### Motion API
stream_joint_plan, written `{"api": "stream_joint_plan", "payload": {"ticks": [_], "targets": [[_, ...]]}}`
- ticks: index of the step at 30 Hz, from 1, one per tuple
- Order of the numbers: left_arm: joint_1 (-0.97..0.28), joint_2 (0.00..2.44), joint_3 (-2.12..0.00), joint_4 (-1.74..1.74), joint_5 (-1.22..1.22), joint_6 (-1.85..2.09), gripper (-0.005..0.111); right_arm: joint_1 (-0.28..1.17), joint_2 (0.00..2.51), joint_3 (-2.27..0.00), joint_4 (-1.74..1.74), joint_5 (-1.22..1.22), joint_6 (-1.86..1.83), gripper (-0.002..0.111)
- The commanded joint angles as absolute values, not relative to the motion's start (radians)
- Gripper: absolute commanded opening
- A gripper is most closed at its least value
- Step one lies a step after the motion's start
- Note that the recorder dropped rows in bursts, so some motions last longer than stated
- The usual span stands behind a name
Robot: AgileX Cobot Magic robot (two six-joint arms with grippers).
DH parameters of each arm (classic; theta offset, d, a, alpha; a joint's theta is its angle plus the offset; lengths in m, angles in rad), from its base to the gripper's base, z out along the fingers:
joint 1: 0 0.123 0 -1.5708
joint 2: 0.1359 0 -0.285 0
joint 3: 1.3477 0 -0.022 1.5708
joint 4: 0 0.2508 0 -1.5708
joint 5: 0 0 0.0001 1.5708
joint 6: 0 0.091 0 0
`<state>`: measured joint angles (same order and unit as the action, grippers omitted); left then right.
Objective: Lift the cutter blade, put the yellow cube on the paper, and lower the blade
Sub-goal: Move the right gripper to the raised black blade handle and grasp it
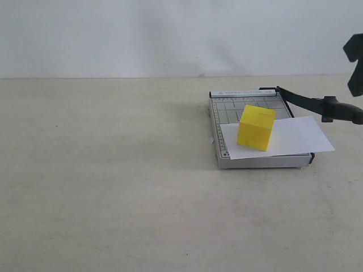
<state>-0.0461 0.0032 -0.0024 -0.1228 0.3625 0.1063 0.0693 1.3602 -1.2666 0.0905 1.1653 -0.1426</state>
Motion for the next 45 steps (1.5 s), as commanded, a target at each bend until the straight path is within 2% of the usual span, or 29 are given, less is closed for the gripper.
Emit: {"api": "stream_joint_plan", "payload": {"ticks": [1,25,28,35,45], "targets": [[-0.042,0.0,0.0,-0.117,0.351,0.096,0.004,0.068,1.423,-1.28,0.069,1.205,-0.185,0.054],[-0.042,0.0,0.0,-0.117,0.352,0.098,0.004,0.068,1.605,-1.28,0.054,1.116,-0.216,0.053],[-0.042,0.0,0.0,-0.117,0.352,0.098,0.004,0.068,1.605,-1.28,0.054,1.105,-0.218,0.046],[-0.042,0.0,0.0,-0.117,0.352,0.098,0.004,0.068,1.605,-1.28,0.068,1.108,-0.227,0.002],[-0.042,0.0,0.0,-0.117,0.352,0.098,0.004,0.068,1.605,-1.272,0.216,1.076,-0.275,0.0]]}}
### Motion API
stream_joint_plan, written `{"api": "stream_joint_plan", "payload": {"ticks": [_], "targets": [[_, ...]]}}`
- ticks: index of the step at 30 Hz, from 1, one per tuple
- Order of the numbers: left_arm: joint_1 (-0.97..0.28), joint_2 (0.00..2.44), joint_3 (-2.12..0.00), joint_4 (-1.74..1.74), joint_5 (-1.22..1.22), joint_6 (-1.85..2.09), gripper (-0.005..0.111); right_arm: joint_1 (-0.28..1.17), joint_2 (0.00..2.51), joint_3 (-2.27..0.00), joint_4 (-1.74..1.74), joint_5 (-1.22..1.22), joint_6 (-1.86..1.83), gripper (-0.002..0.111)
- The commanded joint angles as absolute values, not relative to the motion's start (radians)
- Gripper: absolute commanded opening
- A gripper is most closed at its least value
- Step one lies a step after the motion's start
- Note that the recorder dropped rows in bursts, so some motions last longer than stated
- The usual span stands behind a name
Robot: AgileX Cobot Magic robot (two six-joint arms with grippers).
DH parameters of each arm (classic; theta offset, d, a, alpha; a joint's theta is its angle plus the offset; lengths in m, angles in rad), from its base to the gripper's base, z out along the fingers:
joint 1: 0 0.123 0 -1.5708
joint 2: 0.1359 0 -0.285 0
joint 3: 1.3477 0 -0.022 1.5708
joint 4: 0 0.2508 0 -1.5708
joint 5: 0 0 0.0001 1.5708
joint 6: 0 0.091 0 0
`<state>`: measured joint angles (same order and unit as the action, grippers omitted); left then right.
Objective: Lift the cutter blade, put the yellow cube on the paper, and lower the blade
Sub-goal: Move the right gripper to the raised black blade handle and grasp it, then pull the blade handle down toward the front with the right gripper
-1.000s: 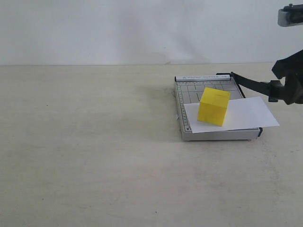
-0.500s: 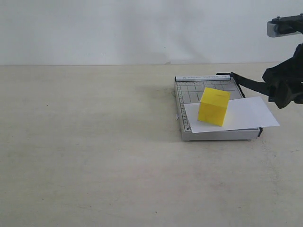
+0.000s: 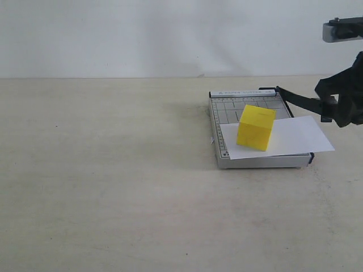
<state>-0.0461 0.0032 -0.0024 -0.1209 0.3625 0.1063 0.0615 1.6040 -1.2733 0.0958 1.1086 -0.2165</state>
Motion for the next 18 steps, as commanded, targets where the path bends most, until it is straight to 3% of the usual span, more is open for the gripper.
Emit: {"api": "stream_joint_plan", "payload": {"ticks": [1,18], "targets": [[-0.042,0.0,0.0,-0.117,0.352,0.098,0.004,0.068,1.605,-1.263,0.224,1.065,-0.275,0.0],[-0.042,0.0,0.0,-0.117,0.352,0.098,0.004,0.068,1.605,-0.784,0.23,0.694,-0.29,0.0]]}}
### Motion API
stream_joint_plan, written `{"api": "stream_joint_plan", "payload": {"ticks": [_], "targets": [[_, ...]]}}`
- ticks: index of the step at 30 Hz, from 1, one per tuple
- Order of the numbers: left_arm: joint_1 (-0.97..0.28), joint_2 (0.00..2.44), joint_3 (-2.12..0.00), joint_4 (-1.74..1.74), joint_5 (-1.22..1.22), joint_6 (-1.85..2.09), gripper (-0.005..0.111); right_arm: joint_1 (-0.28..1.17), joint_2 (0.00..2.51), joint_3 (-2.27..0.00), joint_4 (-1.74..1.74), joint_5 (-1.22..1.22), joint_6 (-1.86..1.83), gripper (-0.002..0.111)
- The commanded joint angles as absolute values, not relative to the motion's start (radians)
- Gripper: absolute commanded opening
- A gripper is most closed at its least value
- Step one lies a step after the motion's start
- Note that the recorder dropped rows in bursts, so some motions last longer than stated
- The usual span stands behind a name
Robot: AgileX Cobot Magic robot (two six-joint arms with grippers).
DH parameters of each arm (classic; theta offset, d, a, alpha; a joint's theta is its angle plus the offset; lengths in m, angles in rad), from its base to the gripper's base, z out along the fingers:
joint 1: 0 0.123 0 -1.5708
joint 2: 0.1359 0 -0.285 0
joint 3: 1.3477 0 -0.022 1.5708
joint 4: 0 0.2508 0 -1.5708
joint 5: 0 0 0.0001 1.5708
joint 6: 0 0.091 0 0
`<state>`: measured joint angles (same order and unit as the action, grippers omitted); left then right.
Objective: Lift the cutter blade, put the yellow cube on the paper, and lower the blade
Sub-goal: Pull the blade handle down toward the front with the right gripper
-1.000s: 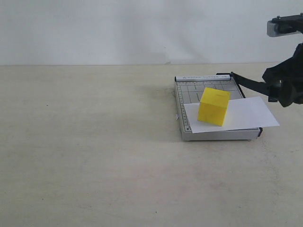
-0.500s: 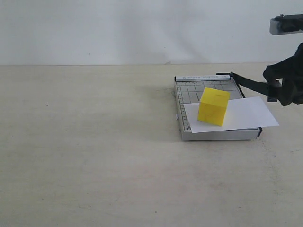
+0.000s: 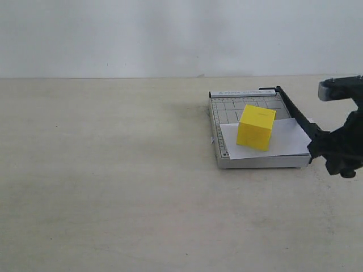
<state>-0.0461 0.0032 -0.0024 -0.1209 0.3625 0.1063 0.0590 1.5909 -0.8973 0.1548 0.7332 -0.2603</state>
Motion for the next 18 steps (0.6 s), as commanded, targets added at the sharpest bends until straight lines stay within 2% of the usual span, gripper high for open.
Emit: {"api": "stream_joint_plan", "payload": {"ticks": [1,8,18], "targets": [[-0.042,0.0,0.0,-0.117,0.352,0.098,0.004,0.068,1.605,-0.755,0.232,0.663,-0.29,0.0],[-0.042,0.0,0.0,-0.117,0.352,0.098,0.004,0.068,1.605,-0.61,0.234,0.505,-0.29,0.0],[-0.042,0.0,0.0,-0.117,0.349,0.098,0.004,0.068,1.606,-0.57,0.234,0.43,-0.29,0.0]]}}
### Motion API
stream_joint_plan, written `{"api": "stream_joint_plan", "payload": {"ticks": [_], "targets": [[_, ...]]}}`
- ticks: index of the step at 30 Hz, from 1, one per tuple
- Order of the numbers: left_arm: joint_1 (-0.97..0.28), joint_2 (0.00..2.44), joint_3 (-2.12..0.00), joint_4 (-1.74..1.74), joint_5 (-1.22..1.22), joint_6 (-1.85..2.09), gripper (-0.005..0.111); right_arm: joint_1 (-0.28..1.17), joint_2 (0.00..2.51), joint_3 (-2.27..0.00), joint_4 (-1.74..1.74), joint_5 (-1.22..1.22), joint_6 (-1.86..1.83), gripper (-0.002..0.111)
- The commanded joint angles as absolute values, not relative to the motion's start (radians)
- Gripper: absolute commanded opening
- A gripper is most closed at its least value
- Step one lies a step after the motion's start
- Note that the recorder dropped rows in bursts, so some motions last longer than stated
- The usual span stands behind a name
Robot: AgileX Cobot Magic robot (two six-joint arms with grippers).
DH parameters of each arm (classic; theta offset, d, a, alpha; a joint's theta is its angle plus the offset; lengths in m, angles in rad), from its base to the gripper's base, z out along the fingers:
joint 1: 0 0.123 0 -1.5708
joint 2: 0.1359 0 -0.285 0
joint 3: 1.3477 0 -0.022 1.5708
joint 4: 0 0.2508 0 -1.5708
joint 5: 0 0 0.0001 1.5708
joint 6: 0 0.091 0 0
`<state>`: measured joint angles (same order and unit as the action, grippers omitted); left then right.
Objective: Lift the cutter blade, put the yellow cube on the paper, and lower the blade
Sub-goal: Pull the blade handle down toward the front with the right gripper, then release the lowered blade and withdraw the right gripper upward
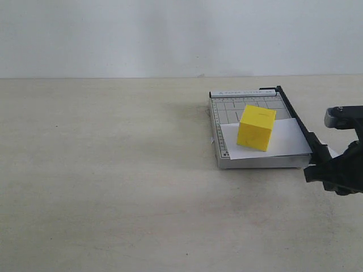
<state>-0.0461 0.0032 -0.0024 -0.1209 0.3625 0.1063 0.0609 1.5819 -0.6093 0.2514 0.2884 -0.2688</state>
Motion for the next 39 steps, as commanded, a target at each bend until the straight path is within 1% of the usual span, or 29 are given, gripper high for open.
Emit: {"api": "stream_joint_plan", "payload": {"ticks": [1,5,6,7,8,10,12,13,14,16,18,20,28,34,36,38,39], "targets": [[-0.042,0.0,0.0,-0.117,0.349,0.098,0.004,0.068,1.606,-0.57,0.234,0.434,-0.29,0.0],[-0.042,0.0,0.0,-0.117,0.349,0.098,0.004,0.068,1.604,-0.57,0.234,0.444,-0.29,0.002],[-0.042,0.0,0.0,-0.117,0.349,0.098,0.004,0.068,1.604,-0.57,0.241,0.444,-0.29,0.005],[-0.042,0.0,0.0,-0.117,0.349,0.098,0.004,0.068,1.604,-0.57,0.256,0.444,-0.292,0.012],[-0.042,0.0,0.0,-0.117,0.349,0.098,0.004,0.068,1.604,-0.57,0.265,0.446,-0.295,0.02],[-0.042,0.0,0.0,-0.117,0.349,0.098,0.004,0.068,1.604,-0.57,0.269,0.446,-0.3,0.041],[-0.042,0.0,0.0,-0.117,0.347,0.098,0.004,0.068,1.604,-0.57,0.269,0.435,-0.3,0.068],[-0.042,0.0,0.0,-0.117,0.347,0.098,0.004,0.068,1.604,-0.57,0.269,0.43,-0.3,0.077],[-0.042,0.0,0.0,-0.117,0.347,0.098,0.004,0.068,1.604,-0.57,0.269,0.424,-0.3,0.082],[-0.042,0.0,0.0,-0.117,0.347,0.098,0.004,0.068,1.604,-0.572,0.269,0.424,-0.3,0.081],[-0.042,0.0,0.0,-0.117,0.347,0.098,0.004,0.068,1.604,-0.578,0.269,0.422,-0.305,0.076],[-0.042,0.0,0.0,-0.117,0.347,0.098,0.004,0.068,1.604,-0.598,0.269,0.442,-0.305,0.074],[-0.042,0.0,0.0,-0.117,0.347,0.098,0.004,0.068,1.559,-0.747,0.263,0.515,-0.328,0.074],[-0.042,0.0,0.0,-0.117,0.347,0.098,0.004,0.068,1.475,-0.858,0.239,0.543,-0.331,0.074],[-0.042,0.0,0.0,-0.117,0.347,0.098,0.004,0.068,1.412,-0.88,0.249,0.565,-0.327,0.074],[-0.042,0.0,0.0,-0.117,0.347,0.098,0.004,0.068,1.312,-0.857,0.269,0.546,-0.341,0.062],[-0.042,0.0,0.0,-0.117,0.347,0.098,0.004,0.068,1.222,-0.817,0.298,0.499,-0.378,0.045]]}}
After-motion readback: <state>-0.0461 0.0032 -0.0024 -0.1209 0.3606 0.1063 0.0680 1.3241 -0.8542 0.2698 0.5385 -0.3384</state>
